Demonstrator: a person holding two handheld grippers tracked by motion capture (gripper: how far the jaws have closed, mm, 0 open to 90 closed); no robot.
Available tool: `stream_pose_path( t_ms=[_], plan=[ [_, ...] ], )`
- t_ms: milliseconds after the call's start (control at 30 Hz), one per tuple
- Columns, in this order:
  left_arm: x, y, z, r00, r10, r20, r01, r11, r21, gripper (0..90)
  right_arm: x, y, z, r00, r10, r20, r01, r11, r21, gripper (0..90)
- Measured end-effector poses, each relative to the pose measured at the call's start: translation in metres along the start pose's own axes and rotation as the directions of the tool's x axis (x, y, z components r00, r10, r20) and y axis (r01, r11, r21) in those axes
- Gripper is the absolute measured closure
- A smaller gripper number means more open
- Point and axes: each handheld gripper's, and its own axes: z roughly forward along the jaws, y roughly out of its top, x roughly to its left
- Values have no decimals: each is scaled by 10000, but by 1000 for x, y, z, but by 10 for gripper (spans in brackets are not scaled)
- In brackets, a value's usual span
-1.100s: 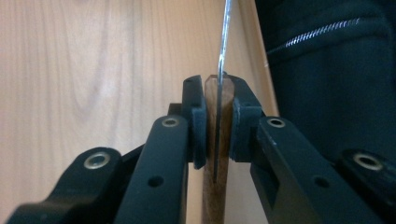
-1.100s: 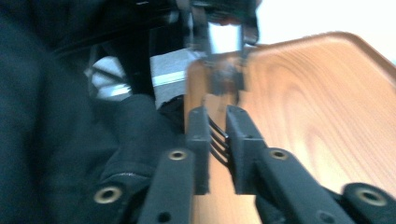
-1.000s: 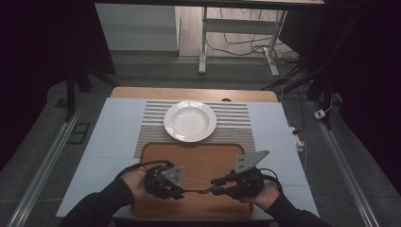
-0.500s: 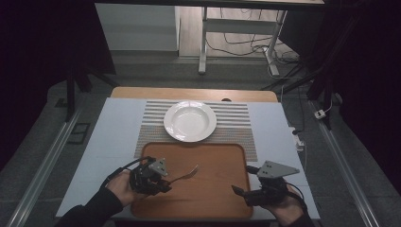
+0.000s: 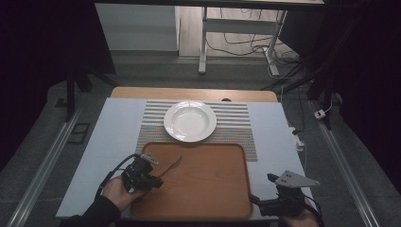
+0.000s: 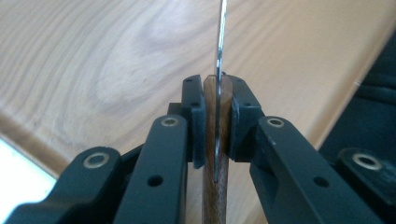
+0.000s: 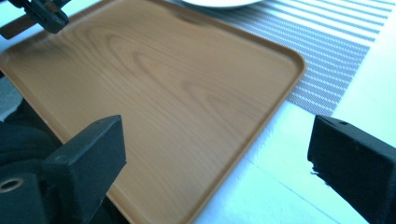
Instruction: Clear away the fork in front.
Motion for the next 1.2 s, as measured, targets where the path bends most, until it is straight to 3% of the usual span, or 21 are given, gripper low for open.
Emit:
stream_pose_path(
  t_ms=[133, 267, 367, 500, 633, 867, 1000, 1200],
  plan=[
    [5, 0, 6, 9980, -544, -330, 552, 9982, 242, 791, -2, -2, -1, 9999, 115, 52, -116, 9999, 59, 35],
    [13, -1, 10, 9919, -1130, -578, 1152, 9927, 348, 790, -3, -2, -1, 9998, 188, 46, -189, 9997, 151, 35],
    [15, -1, 15, 9871, -1287, -952, 1343, 9894, 547, 788, -2, -2, 0, 9999, 144, 21, -145, 9996, 255, 35],
    [15, -1, 22, 9871, -1166, -1095, 1259, 9886, 829, 744, -2, -1, 1, 9999, 103, 11, -103, 9993, 364, 35],
    [15, 0, 21, 9906, -1130, -766, 1186, 9903, 723, 670, -2, -1, 2, 10000, 54, 26, -55, 9990, 450, 35],
    [19, 3, 7, 9943, -983, -405, 978, 9951, -126, 646, -2, -1, 3, 10000, 86, -27, -84, 9986, 530, 35],
    [19, 7, 3, 9970, -744, -212, 734, 9963, -446, 696, -2, -1, 4, 10000, 40, -10, -39, 9979, 642, 35],
    [12, 18, 5, 9997, -256, 31, 257, 9982, -533, 879, -1, -1, 5, 10000, -21, -54, 25, 9971, 757, 35]
  ],
)
